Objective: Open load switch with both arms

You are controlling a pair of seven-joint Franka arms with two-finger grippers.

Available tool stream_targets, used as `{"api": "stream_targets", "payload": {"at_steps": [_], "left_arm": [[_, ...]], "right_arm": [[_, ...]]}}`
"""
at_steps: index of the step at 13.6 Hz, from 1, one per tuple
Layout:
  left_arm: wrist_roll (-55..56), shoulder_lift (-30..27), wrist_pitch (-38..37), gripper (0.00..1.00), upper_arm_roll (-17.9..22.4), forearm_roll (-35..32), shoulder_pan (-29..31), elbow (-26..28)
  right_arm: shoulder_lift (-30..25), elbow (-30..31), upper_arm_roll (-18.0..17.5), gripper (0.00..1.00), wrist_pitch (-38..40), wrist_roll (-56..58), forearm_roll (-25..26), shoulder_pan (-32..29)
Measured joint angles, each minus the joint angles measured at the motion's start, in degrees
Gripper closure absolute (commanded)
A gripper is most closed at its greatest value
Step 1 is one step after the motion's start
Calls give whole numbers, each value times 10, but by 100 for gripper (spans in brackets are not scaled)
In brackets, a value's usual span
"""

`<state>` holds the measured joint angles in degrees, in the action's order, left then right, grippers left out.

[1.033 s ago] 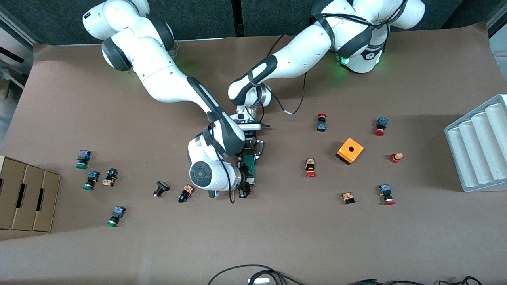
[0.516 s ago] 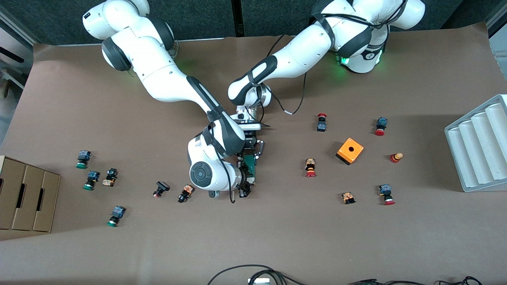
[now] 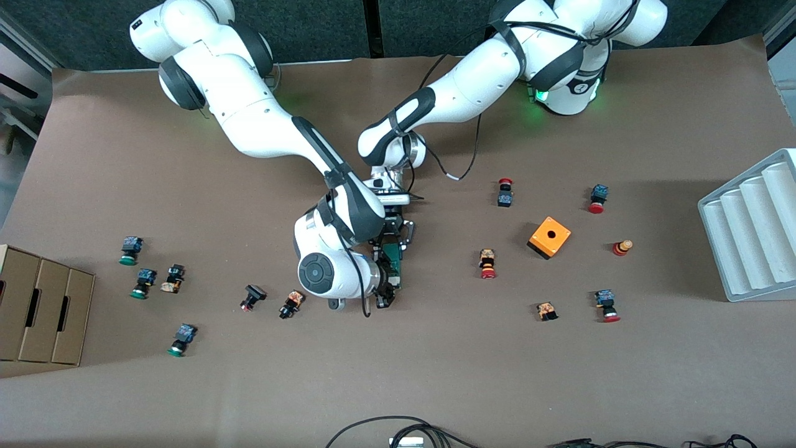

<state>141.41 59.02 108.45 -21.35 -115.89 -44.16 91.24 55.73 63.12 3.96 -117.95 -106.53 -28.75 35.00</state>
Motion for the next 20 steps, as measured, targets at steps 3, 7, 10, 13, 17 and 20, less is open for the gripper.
{"api": "stream_targets", "payload": {"at_steps": [3,7,10,13,17,20], "left_arm": [[0,0,0,43,0,0,0,-1],[0,0,0,43,0,1,0,-1],[0,0,0,43,0,1,0,-1],[0,0,0,43,0,1,0,-1],[0,0,0,43,0,1,0,-1],[0,0,0,43,0,1,0,-1]], "right_arm": [[-2,0,0,65,4,0,0,3],[-2,0,-1,68,9,-1,0,8],[-2,0,-1,68,20,-1,0,8],[-6,0,0,68,30,-1,0,7],[-13,0,1,68,39,-1,0,4],[-15,2,2,68,41,0,0,4]]}}
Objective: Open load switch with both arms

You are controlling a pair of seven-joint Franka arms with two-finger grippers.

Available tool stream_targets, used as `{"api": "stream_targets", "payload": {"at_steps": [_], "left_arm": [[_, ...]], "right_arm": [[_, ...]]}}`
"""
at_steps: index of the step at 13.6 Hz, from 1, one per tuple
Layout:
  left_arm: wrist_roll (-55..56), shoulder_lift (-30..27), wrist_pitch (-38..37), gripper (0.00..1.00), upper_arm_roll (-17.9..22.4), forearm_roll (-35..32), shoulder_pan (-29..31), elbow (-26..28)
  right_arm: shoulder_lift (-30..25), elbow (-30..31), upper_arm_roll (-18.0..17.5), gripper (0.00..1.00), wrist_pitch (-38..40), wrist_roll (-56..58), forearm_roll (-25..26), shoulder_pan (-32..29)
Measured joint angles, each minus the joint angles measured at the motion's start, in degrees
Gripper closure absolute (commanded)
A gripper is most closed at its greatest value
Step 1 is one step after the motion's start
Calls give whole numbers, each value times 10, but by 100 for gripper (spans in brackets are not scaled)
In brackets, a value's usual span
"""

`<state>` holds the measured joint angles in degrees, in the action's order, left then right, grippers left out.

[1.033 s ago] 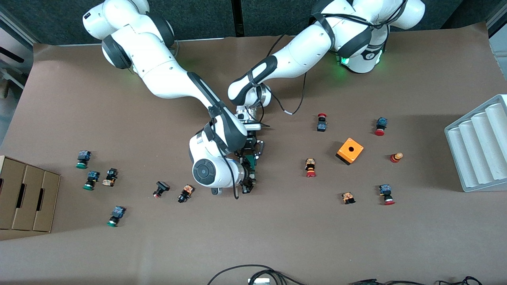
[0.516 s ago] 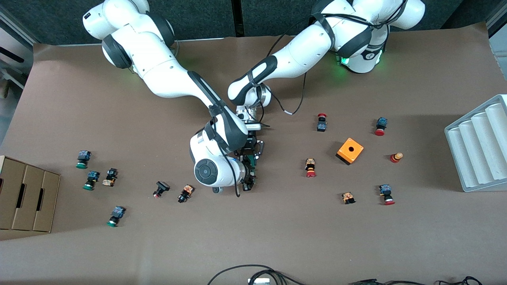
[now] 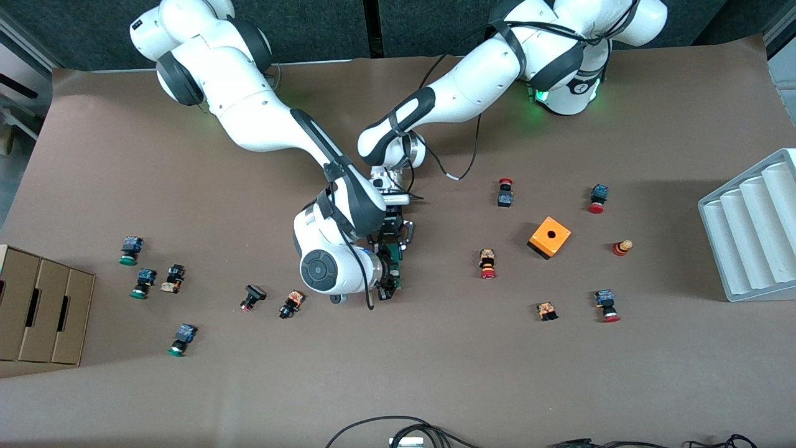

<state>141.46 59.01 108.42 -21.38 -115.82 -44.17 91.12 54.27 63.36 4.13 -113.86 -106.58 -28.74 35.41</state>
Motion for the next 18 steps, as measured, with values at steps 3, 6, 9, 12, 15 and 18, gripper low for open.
{"api": "stream_targets", "payload": {"at_steps": [3,6,9,12,15,18], "left_arm": [[0,0,0,43,0,0,0,0],[0,0,0,43,0,0,0,0],[0,0,0,43,0,0,0,0],[0,0,0,43,0,0,0,0],[0,0,0,43,-1,4,0,-2],[0,0,0,43,-1,6,0,-2]], "right_arm": [[0,4,1,69,0,1,3,0],[-1,7,1,70,0,3,5,0],[-2,8,1,70,0,4,7,1],[-9,17,1,70,1,8,7,1],[-26,41,1,70,2,15,7,3],[-39,60,0,70,2,22,12,5]]}}
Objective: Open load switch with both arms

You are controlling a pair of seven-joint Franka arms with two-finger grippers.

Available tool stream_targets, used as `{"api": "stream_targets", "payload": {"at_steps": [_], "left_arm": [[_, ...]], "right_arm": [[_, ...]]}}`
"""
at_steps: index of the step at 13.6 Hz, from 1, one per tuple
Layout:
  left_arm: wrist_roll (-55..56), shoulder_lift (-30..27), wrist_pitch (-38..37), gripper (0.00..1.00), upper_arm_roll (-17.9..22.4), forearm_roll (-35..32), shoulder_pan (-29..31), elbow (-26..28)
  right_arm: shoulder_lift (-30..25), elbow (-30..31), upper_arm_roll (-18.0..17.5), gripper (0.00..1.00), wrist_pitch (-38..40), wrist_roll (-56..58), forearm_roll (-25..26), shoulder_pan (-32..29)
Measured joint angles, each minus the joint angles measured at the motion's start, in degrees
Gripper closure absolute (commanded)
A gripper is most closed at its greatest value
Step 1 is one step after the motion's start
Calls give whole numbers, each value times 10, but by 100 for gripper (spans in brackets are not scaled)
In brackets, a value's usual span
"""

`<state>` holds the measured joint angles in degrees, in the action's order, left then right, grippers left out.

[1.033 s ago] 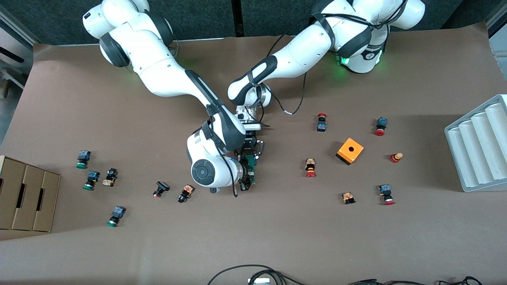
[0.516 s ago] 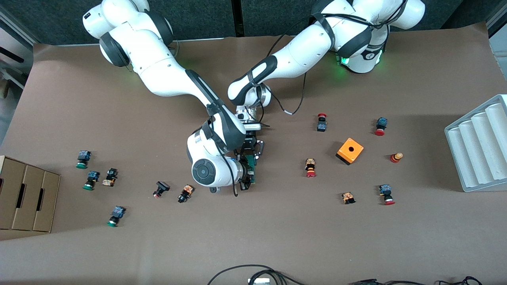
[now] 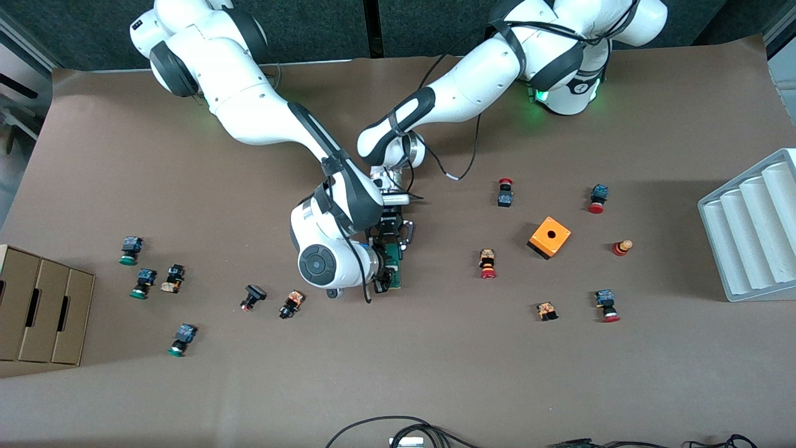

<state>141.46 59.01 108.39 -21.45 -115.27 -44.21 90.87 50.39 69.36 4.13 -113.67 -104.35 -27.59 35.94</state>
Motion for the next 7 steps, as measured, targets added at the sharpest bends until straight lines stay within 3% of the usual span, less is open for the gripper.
{"api": "stream_targets", "payload": {"at_steps": [7], "left_arm": [[0,0,0,43,0,2,-1,0]], "right_arm": [[-8,14,0,70,1,1,16,11]]}}
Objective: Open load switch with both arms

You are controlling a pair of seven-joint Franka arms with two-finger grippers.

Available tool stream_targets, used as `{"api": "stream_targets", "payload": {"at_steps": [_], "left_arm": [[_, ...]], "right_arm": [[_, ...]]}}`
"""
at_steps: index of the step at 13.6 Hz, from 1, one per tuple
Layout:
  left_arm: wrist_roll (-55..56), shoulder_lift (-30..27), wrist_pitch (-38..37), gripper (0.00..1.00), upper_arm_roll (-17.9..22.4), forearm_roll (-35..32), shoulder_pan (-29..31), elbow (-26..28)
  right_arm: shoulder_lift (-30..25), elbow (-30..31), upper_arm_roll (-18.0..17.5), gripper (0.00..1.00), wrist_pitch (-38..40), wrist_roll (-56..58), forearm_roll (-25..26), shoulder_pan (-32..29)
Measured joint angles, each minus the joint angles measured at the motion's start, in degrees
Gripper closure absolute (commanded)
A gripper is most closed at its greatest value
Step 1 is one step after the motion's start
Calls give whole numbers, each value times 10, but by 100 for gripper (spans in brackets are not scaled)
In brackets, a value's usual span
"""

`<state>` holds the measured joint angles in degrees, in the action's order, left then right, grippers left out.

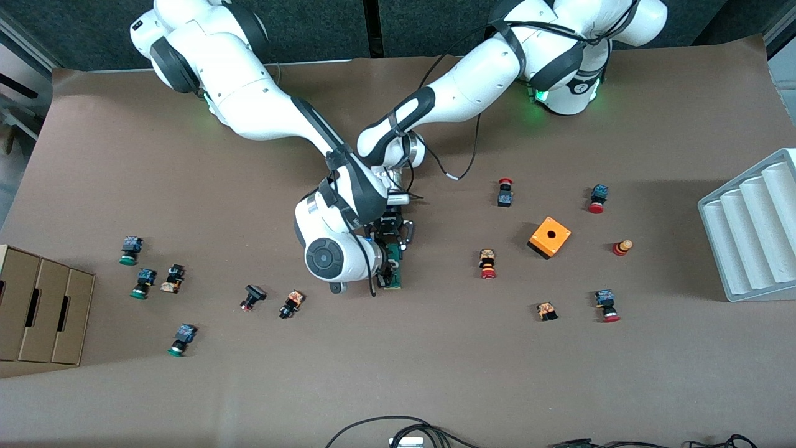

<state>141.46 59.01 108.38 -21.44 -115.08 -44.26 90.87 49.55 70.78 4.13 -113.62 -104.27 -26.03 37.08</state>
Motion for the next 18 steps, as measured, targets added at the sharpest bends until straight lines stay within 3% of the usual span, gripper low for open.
{"api": "stream_targets", "payload": {"at_steps": [18], "left_arm": [[0,0,0,43,0,2,0,-1]], "right_arm": [[-1,33,0,70,-19,1,21,21]]}}
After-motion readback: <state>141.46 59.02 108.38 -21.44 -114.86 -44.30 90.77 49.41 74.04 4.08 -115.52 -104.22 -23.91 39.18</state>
